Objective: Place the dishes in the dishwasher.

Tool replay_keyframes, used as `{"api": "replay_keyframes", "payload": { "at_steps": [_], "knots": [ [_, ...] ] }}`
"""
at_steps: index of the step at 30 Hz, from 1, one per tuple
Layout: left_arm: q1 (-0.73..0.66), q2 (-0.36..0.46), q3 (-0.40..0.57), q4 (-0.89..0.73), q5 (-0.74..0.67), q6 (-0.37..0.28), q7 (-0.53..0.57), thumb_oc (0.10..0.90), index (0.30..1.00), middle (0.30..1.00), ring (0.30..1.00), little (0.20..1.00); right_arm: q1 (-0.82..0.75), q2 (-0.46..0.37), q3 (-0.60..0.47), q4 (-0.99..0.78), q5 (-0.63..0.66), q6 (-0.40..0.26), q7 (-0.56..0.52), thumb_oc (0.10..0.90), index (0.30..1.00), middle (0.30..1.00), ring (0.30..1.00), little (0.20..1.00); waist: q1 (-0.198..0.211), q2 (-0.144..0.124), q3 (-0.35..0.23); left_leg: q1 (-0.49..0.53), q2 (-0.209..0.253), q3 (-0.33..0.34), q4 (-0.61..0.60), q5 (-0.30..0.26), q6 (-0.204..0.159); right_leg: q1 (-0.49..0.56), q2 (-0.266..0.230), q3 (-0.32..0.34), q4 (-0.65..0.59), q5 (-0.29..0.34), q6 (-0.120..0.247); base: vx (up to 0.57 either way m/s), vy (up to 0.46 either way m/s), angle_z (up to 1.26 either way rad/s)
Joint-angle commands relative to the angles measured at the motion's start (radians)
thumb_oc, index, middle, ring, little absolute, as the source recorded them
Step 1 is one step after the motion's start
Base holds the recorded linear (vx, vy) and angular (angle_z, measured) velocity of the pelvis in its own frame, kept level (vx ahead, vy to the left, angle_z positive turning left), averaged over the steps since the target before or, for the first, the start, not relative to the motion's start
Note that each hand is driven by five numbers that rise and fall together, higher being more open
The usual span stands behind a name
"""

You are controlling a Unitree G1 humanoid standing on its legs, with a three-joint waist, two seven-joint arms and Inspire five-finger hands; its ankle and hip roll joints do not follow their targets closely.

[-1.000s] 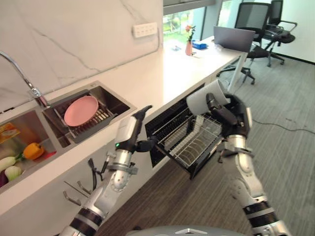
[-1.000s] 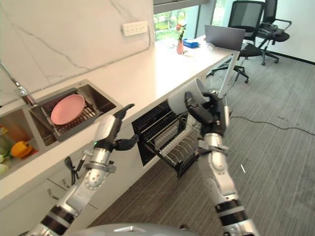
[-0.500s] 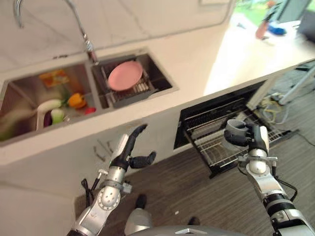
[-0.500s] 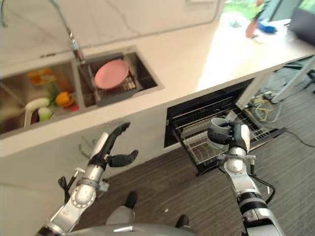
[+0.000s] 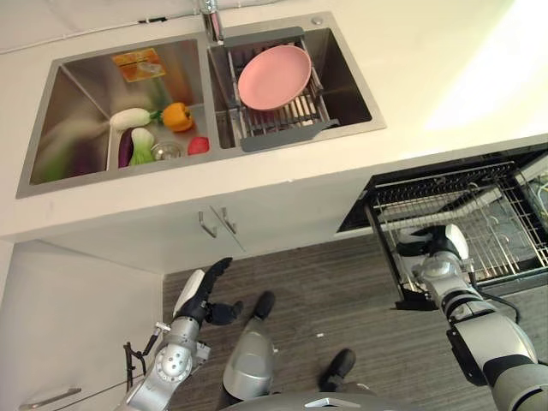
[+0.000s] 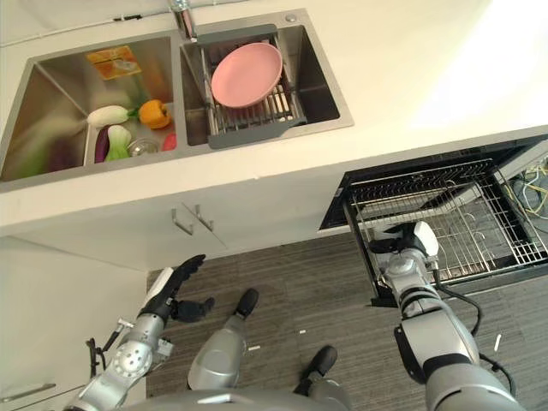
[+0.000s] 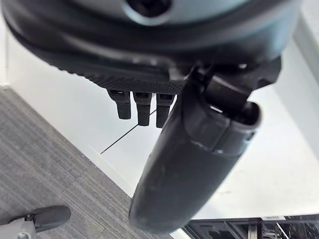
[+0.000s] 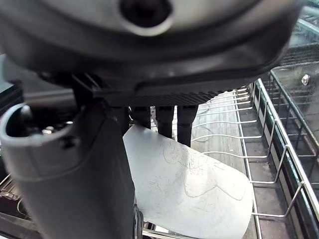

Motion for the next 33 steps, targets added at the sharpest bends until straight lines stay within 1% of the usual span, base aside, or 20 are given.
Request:
{"api": "replay_keyframes", "payload": {
  "at_steps": [1,4,7,8,9,11,12,14,17,18,19,21,22,25,26,27,28,29,30,33],
  "knots": [
    [-0.004,-0.010,0.010,0.039,-0.067,-0.019,-0.009,0.800,0.900,0.900,0.900,0.900,-0.030,-0.072,0.001,-0.140,0.016,-0.045,-0.002,0.800,0.900,0.900,0.900,0.900,-0.038,-0.051,-0.068,0.053,0.012,0.088,0.002,-0.066,-0.005,0.053,-0.055,0.065,0.017,-0.066,0.060,0.01,0.013,-0.04],
    [-0.020,-0.027,0.008,0.111,-0.047,-0.004,-0.010,0.800,0.900,0.900,0.900,0.900,-0.009,-0.066,-0.016,-0.203,0.048,-0.052,0.005,0.800,0.900,0.900,0.900,0.900,-0.055,-0.054,-0.079,0.065,0.016,0.100,0.002,-0.071,-0.006,0.059,-0.058,0.069,0.017,-0.067,0.061,0.01,0.022,-0.09],
    [-0.033,-0.109,0.024,0.297,-0.065,0.031,-0.015,0.800,0.900,0.900,0.900,0.900,0.062,-0.041,-0.019,-0.453,0.036,-0.063,0.014,0.800,0.900,0.900,0.900,0.900,-0.091,-0.057,-0.094,0.089,0.021,0.124,0.002,-0.078,-0.003,0.064,-0.062,0.088,0.017,-0.066,0.063,0.01,0.032,-0.24],
    [-0.052,-0.164,0.045,0.426,-0.104,0.055,-0.020,0.800,0.900,0.900,0.900,0.900,0.123,-0.026,-0.030,-0.582,0.014,-0.061,0.018,0.800,0.900,0.900,0.900,0.900,-0.116,-0.054,-0.104,0.106,0.023,0.141,0.002,-0.084,-0.002,0.066,-0.063,0.101,0.017,-0.067,0.063,0.01,0.024,-0.38],
    [-0.054,-0.165,0.044,0.431,-0.104,0.052,-0.019,0.800,0.900,0.900,0.900,0.900,0.128,-0.027,-0.031,-0.589,0.013,-0.057,0.018,0.800,0.900,0.900,0.900,0.900,-0.114,-0.053,-0.103,0.107,0.023,0.142,0.002,-0.085,-0.002,0.067,-0.063,0.103,0.017,-0.067,0.062,0.01,0.003,-0.37],
    [-0.082,-0.208,0.083,0.537,-0.141,0.073,-0.008,0.800,0.900,0.900,0.900,0.900,0.211,-0.008,-0.080,-0.765,0.038,-0.072,0.018,0.800,0.900,0.900,0.900,0.900,-0.135,-0.045,-0.111,0.126,0.029,0.156,0.002,-0.091,-0.001,0.072,-0.063,0.114,0.017,-0.069,0.060,0.00,-0.011,-0.30],
    [-0.082,-0.208,0.083,0.537,-0.141,0.073,-0.008,0.800,0.900,0.900,0.900,0.900,0.211,-0.008,-0.080,-0.765,0.038,-0.072,0.018,0.800,0.900,0.900,0.900,0.900,-0.135,-0.045,-0.111,0.126,0.029,0.156,0.002,-0.091,-0.001,0.072,-0.063,0.114,0.017,-0.069,0.060,0.00,-0.003,-0.16],
    [-0.106,-0.242,0.140,0.662,-0.190,0.083,0.002,0.800,0.900,0.900,0.900,0.900,0.290,0.014,-0.105,-0.927,0.071,-0.109,0.046,0.800,0.900,0.900,0.900,0.900,-0.147,-0.037,-0.115,0.136,0.033,0.168,0.002,-0.091,-0.001,0.074,-0.060,0.127,0.017,-0.073,0.057,0.00,-0.013,-0.13],
    [-0.132,-0.271,0.202,0.813,-0.216,0.083,-0.006,0.800,0.900,0.900,0.900,0.900,0.391,0.036,-0.127,-1.140,0.146,-0.196,0.118,0.800,0.900,0.900,0.900,0.900,-0.157,-0.025,-0.119,0.142,0.038,0.168,0.002,-0.086,-0.007,0.080,-0.054,0.125,0.017,-0.082,0.051,0.03,-0.053,-0.13],
    [-0.140,-0.276,0.239,0.886,-0.206,0.088,-0.004,0.800,0.900,0.900,0.900,0.900,0.429,0.074,-0.144,-1.261,0.235,-0.264,0.149,0.800,0.900,0.900,0.900,0.900,-0.158,-0.013,-0.118,0.143,0.043,0.165,0.002,-0.080,-0.013,0.083,-0.050,0.122,0.017,-0.089,0.047,0.06,-0.070,-0.08],
    [-0.144,-0.283,0.256,0.916,-0.205,0.085,0.001,0.800,0.900,0.900,0.900,0.900,0.447,0.090,-0.136,-1.292,0.276,-0.285,0.175,0.800,0.900,0.900,0.900,0.900,-0.160,-0.009,-0.117,0.144,0.045,0.164,0.002,-0.078,-0.016,0.085,-0.048,0.122,0.017,-0.093,0.045,0.06,-0.066,-0.03],
    [-0.137,-0.282,0.292,0.943,-0.209,0.086,0.003,0.800,0.900,0.900,0.900,0.900,0.429,0.101,-0.110,-1.396,0.313,-0.324,0.200,0.800,0.900,0.900,0.900,0.900,-0.156,0.002,-0.108,0.141,0.053,0.163,0.010,-0.067,-0.018,0.081,-0.044,0.127,0.017,-0.098,0.040,0.02,-0.033,0.04],
    [-0.138,-0.282,0.311,0.958,-0.215,0.084,0.004,0.800,0.900,0.900,0.900,0.900,0.414,0.098,-0.101,-1.440,0.314,-0.339,0.204,0.800,0.900,0.900,0.900,0.900,-0.148,0.006,-0.092,0.114,0.051,0.162,0.052,-0.063,-0.022,0.082,-0.046,0.129,0.017,-0.101,0.034,0.00,0.000,0.00],
    [-0.147,-0.284,0.312,0.960,-0.214,0.080,0.009,0.800,0.900,0.900,0.900,0.900,0.407,0.090,-0.097,-1.445,0.315,-0.343,0.202,0.800,0.900,0.900,0.900,0.900,-0.148,0.004,-0.076,0.077,0.038,0.157,0.100,-0.069,-0.028,0.079,-0.052,0.124,0.017,-0.101,0.031,-0.07,-0.008,0.08],
    [-0.154,-0.286,0.321,0.967,-0.220,0.076,0.015,0.800,0.900,0.900,0.900,0.900,0.399,0.085,-0.098,-1.477,0.319,-0.355,0.203,0.800,0.900,0.900,0.900,0.900,-0.144,0.001,-0.058,0.034,0.023,0.169,0.158,-0.065,-0.038,0.077,-0.063,0.115,0.017,-0.099,0.030,-0.10,0.000,0.55],
    [-0.171,-0.304,0.328,0.980,-0.232,0.077,0.025,0.800,0.900,0.900,0.900,0.900,0.375,0.084,-0.099,-1.512,0.312,-0.372,0.178,0.800,0.900,0.900,0.900,0.900,-0.155,-0.005,-0.049,-0.060,0.021,0.278,0.246,-0.050,-0.036,0.086,-0.081,0.072,0.017,-0.111,0.032,-0.10,0.000,0.55],
    [-0.171,-0.304,0.328,0.980,-0.232,0.077,0.025,0.800,0.900,0.900,0.900,0.900,0.375,0.084,-0.099,-1.512,0.312,-0.372,0.178,0.800,0.900,0.900,0.900,0.900,-0.155,-0.005,-0.049,-0.060,0.021,0.278,0.246,-0.050,-0.036,0.086,-0.081,0.072,0.017,-0.111,0.032,-0.03,0.038,1.08],
    [-0.185,-0.310,0.339,0.992,-0.221,0.085,0.033,0.800,0.900,0.900,0.900,0.900,0.361,0.075,-0.109,-1.518,0.274,-0.369,0.153,0.800,0.900,0.900,0.900,0.900,-0.165,-0.017,-0.059,-0.091,0.043,0.406,0.232,-0.040,-0.001,0.089,-0.084,0.048,0.017,-0.113,0.038,0.12,0.114,1.68],
    [-0.173,-0.320,0.341,1.011,-0.192,0.094,0.034,0.800,0.900,0.900,0.900,0.900,0.370,0.065,-0.121,-1.543,0.227,-0.360,0.141,0.800,0.900,0.900,0.900,0.900,-0.157,-0.029,-0.082,-0.062,0.032,0.461,0.186,-0.061,0.035,0.101,-0.087,0.036,0.017,-0.117,0.051,0.12,0.114,1.68],
    [-0.167,-0.322,0.342,1.017,-0.177,0.092,0.033,0.800,0.900,0.900,0.900,0.900,0.386,0.066,-0.129,-1.548,0.207,-0.356,0.141,0.800,0.900,0.900,0.900,0.900,-0.156,-0.036,-0.091,-0.047,0.012,0.453,0.168,-0.079,0.050,0.108,-0.096,0.029,0.017,-0.111,0.056,0.13,0.122,0.88]
  ]
}}
